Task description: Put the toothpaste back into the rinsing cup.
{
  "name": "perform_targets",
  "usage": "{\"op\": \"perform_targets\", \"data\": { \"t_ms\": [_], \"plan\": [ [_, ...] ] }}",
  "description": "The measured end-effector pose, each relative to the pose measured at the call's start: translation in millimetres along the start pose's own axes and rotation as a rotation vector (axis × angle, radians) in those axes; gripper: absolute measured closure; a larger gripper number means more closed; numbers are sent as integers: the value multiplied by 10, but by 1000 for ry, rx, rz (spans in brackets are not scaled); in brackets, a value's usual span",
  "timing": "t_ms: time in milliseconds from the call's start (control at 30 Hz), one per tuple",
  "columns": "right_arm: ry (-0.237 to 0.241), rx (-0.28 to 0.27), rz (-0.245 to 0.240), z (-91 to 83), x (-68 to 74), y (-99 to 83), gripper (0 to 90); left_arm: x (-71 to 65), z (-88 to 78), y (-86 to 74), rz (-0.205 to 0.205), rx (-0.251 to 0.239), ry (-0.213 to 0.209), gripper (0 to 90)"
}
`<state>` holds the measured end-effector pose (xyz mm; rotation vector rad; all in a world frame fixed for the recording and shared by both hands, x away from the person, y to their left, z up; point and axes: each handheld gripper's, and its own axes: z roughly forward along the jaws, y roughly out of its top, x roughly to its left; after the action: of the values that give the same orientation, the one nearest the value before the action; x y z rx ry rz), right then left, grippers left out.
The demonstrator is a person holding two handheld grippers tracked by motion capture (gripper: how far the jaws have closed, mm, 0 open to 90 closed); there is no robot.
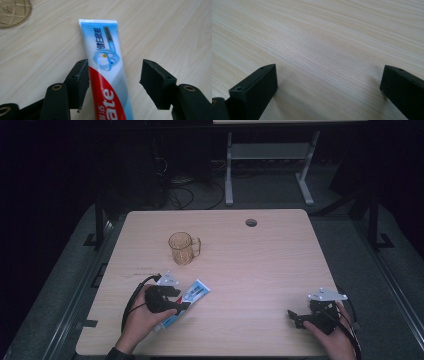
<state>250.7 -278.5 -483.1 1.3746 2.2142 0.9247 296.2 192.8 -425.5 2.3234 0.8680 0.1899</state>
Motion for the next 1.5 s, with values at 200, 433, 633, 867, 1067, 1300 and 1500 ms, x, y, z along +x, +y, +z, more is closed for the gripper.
{"op": "perform_targets", "data": {
  "t_ms": [200,433,633,867,1067,1300,1500],
  "plan": [
    [0,0,0,0,0,0,5,42,124,61,-14,40,8,371],
    [0,0,0,0,0,0,5,52,218,153,-14,74,33,371],
    [0,0,0,0,0,0,5,29,317,233,6,105,54,359],
    [0,0,0,0,0,0,5,-6,425,281,20,140,72,349],
    [0,0,0,0,0,0,5,-23,512,297,34,168,89,349],
    [0,0,0,0,0,0,5,-27,528,301,38,176,89,381],
    [0,0,0,0,0,0,5,-27,524,310,28,182,90,417]
  ]
}}
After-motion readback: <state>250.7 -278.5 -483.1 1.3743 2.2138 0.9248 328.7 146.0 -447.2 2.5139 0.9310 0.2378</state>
